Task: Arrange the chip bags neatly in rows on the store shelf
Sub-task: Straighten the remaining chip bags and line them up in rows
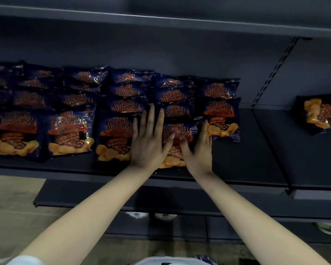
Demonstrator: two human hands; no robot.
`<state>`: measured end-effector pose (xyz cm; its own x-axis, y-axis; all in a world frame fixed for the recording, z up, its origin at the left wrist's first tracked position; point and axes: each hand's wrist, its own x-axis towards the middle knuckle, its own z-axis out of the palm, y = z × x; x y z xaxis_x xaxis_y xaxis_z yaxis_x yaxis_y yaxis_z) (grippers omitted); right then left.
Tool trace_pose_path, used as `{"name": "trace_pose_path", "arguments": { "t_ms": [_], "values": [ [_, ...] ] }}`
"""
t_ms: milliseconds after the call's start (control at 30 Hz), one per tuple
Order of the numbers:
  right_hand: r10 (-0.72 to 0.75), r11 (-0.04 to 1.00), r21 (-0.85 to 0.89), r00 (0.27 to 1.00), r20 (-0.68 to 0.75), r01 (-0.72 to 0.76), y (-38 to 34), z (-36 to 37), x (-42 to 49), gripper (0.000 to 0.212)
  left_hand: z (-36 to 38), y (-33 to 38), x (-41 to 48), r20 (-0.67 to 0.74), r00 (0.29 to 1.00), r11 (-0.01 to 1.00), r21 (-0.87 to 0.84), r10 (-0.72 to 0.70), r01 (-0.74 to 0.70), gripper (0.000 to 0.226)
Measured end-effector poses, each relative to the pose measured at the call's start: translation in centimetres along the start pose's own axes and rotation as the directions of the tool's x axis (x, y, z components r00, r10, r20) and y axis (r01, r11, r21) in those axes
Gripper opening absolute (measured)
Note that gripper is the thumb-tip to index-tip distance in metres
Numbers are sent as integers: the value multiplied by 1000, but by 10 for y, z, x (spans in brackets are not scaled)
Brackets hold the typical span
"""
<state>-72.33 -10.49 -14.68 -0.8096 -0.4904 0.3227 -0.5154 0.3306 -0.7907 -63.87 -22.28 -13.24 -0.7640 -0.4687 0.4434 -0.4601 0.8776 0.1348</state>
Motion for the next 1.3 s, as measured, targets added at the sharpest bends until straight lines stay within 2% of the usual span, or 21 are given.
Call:
{"name": "trace_pose_path", "arguments": {
  "t_ms": [133,333,467,633,1000,1133,1300],
  "values": [
    [-23,998,51,995,-100,28,2,-14,6,91,-20,21,9,-95,994,998,-36,55,-58,67],
    [-14,992,120,983,-183,36,19,-62,21,81,-16,96,34,-120,985,973,-177,126,-146,61],
    [2,999,47,967,-257,11,66,-136,22,79,15,172,49,-117,980,948,-257,162,-187,56],
    [80,996,1,901,-426,-88,127,-240,30,76,49,284,68,-39,968,903,-352,250,-247,55],
    [131,986,-31,874,-468,-164,224,-394,28,62,92,463,110,9,911,847,-370,413,-381,47],
    [127,985,-49,880,-457,-168,245,-439,27,60,108,511,135,129,880,871,-261,458,-415,40],
    [141,982,-58,901,-409,-181,267,-466,17,57,126,533,152,308,880,927,-225,361,-301,41]
  ]
}}
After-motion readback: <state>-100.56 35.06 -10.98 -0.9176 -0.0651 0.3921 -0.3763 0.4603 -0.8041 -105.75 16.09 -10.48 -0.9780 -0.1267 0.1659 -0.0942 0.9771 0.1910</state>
